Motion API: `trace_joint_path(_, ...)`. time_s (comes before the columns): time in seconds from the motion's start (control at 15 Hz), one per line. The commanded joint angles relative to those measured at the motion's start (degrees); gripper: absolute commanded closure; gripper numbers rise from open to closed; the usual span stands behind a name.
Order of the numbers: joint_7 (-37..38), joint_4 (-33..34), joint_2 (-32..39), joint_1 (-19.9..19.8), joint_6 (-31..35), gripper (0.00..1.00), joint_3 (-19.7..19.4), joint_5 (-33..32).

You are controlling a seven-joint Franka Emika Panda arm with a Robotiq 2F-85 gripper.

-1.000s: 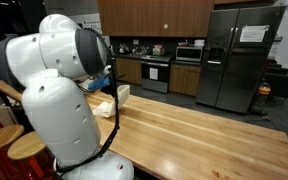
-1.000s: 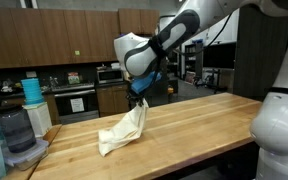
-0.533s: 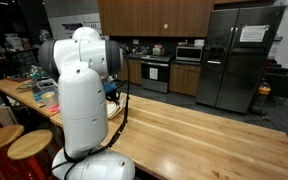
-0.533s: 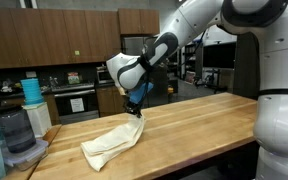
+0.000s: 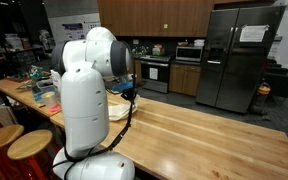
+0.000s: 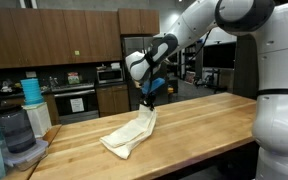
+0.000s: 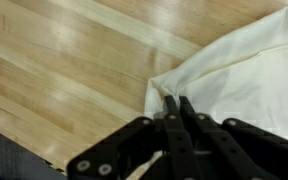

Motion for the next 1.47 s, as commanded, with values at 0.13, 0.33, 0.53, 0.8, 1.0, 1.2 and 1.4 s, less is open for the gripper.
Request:
trace_joint_path(0.13, -2.5, -3.5, -4.0, -5.8, 0.8, 0.98, -6.3, 8.2)
trace_joint_path(0.33, -3.0, -4.5, -6.7, -8.8, 0.9, 0.98, -9.2, 11.4)
trace_joint_path(0.53, -2.3, -5.4, -10.5, -10.4, 1.1, 0.98, -10.7, 12.2)
trace_joint_path(0.8, 0.0, -6.4, -16.1, -8.2, 2.3, 0.98, -7.8, 8.0)
trace_joint_path(1.0, 0.3, -5.2, -16.4, -4.0, 0.5, 0.98, -1.8, 3.6)
trace_joint_path(1.2, -1.2, -5.4, -14.9, 1.0, 0.3, 0.98, 4.0, 5.0)
trace_joint_path(1.4, -3.9, -4.2, -8.0, 4.5, 1.9, 0.98, 7.6, 6.9)
